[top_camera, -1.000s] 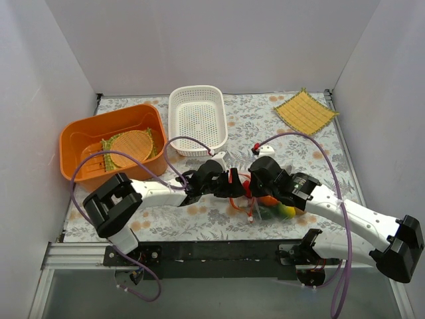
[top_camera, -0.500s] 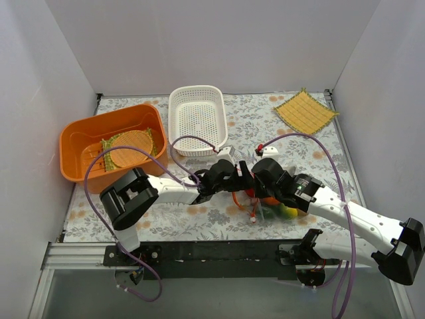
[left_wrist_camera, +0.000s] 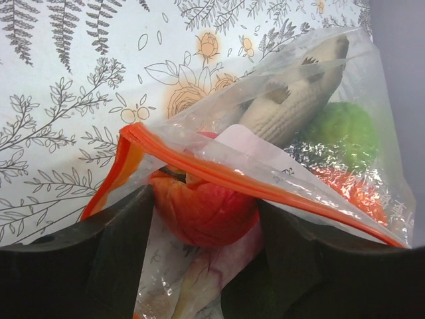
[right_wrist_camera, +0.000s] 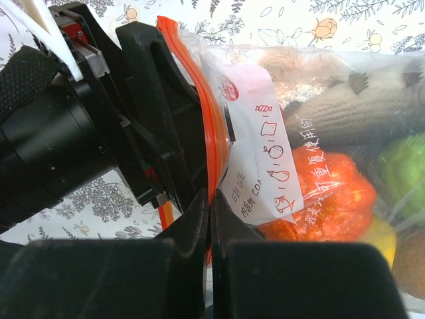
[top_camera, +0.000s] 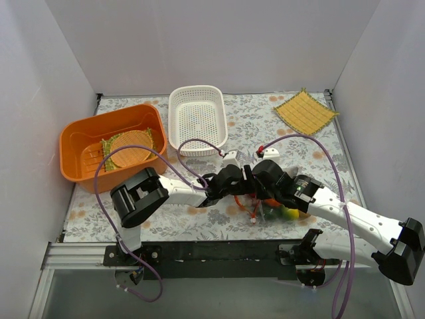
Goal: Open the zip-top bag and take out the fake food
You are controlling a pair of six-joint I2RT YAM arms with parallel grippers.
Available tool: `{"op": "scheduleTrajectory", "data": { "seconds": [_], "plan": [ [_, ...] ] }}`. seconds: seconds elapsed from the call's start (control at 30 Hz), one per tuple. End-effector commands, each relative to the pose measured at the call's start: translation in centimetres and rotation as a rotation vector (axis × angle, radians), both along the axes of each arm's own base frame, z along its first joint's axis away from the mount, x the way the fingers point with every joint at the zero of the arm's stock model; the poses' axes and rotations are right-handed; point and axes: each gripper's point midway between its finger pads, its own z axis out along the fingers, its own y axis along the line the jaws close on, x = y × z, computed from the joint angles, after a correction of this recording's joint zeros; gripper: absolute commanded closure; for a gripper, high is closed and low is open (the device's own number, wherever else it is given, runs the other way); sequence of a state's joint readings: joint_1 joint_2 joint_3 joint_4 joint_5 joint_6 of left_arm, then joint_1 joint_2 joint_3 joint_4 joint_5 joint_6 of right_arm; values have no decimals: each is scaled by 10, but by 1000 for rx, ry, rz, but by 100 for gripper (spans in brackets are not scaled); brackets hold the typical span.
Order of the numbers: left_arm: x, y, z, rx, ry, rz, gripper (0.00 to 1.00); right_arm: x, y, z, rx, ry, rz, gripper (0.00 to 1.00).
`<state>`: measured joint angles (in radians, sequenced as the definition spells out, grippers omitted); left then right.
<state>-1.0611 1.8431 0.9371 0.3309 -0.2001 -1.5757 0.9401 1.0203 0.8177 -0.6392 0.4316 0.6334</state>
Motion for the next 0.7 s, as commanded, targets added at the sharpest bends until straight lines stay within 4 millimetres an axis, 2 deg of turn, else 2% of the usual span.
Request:
{"op": "scheduleTrajectory", "data": {
  "seconds": [0.0, 0.03, 0.07, 0.1, 0.17, 0.2, 0.27, 0.3, 0.33, 0.37, 0.4, 0.47, 0.6, 0.67],
  "plan": [
    [2, -10, 6, -14, -41, -16, 49, 1, 6, 6, 41, -17, -8, 99],
    [-1, -8, 3, -16, -38, -24, 55, 2, 6, 7, 40, -21, -12, 99],
    [-1, -8, 10, -31, -50, -28, 58, 2, 4, 7, 36, -22, -14, 99],
    [-2, -6, 11, -30, -53, -31, 67, 3, 4, 8, 35, -28, -19, 99],
    [-7, 0, 11, -26, -57, -44, 74, 4, 2, 8, 31, -37, -27, 99],
    [-9, 2, 18, -33, -70, -54, 78, 4, 1, 8, 25, -37, -27, 99],
    [-17, 8, 19, -27, -68, -81, 79, 6, 0, 8, 17, -46, -39, 99],
    [-19, 11, 30, -40, -82, -90, 81, 7, -1, 7, 13, -48, -44, 99],
    [-21, 14, 32, -38, -85, -93, 81, 8, -1, 7, 11, -50, -46, 99],
    [-26, 21, 26, -26, -76, -102, 81, 10, -1, 5, 7, -54, -49, 99],
    [-28, 25, 35, -39, -86, -100, 81, 10, 0, 4, 5, -55, -51, 99],
    [-34, 35, 31, -24, -69, -97, 82, 13, 2, 1, 1, -54, -54, 99],
    [-39, 53, 34, -11, -65, -76, 83, 16, 6, -1, 7, -53, -64, 99],
    [-41, 61, 44, -15, -77, -67, 83, 19, 9, -2, 11, -61, -66, 99]
  ]
}}
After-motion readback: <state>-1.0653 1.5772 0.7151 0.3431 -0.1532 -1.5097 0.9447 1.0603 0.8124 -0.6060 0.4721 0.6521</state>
